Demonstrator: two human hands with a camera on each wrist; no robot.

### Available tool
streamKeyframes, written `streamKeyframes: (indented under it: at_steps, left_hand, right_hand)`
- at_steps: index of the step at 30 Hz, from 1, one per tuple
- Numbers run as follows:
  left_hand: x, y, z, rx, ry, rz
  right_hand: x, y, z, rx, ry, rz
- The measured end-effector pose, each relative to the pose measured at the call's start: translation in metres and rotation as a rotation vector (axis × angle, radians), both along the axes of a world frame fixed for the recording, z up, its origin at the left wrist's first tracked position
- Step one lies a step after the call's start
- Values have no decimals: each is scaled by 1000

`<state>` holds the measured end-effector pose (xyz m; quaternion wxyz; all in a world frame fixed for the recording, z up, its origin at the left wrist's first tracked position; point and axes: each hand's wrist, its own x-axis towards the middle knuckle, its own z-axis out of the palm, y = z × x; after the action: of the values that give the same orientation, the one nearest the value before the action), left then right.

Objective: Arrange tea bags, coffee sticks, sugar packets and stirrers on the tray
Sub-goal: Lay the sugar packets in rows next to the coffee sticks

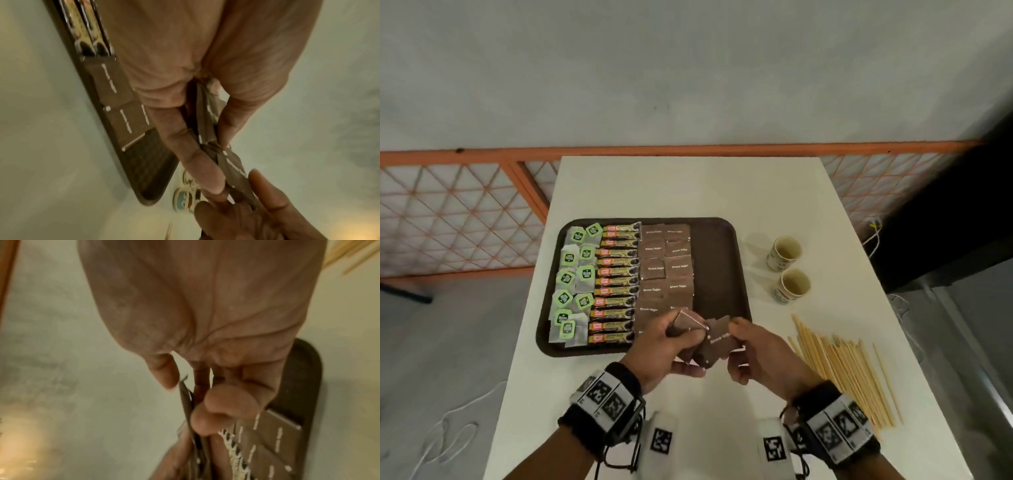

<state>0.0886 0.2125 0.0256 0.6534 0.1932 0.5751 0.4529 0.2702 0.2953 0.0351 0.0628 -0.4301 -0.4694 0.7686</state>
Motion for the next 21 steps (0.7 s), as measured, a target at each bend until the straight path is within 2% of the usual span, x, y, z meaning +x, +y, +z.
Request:
streamKeyframes:
  at_steps: [4, 10, 12, 17, 19, 21]
  left_hand:
    - [-24, -11, 5, 40, 65, 51]
    - [-49, -20, 3, 85, 168, 65]
    - [-55, -22, 0, 91, 156, 47]
    - [-78, -25, -15, 115, -173, 82]
    - [-86, -23, -19, 120, -240, 111]
    - [-93, -21, -22, 121, -237, 134]
  right_hand:
    - [-18, 3, 7, 194, -36, 112]
    - [-49, -5, 2, 653, -246, 122]
    - [-58, -9, 2, 754, -277, 136]
    - [-74, 3, 17, 645, -148, 106]
    - [-79, 13, 25, 583, -102, 88]
    - [-84, 27, 28, 535, -95, 43]
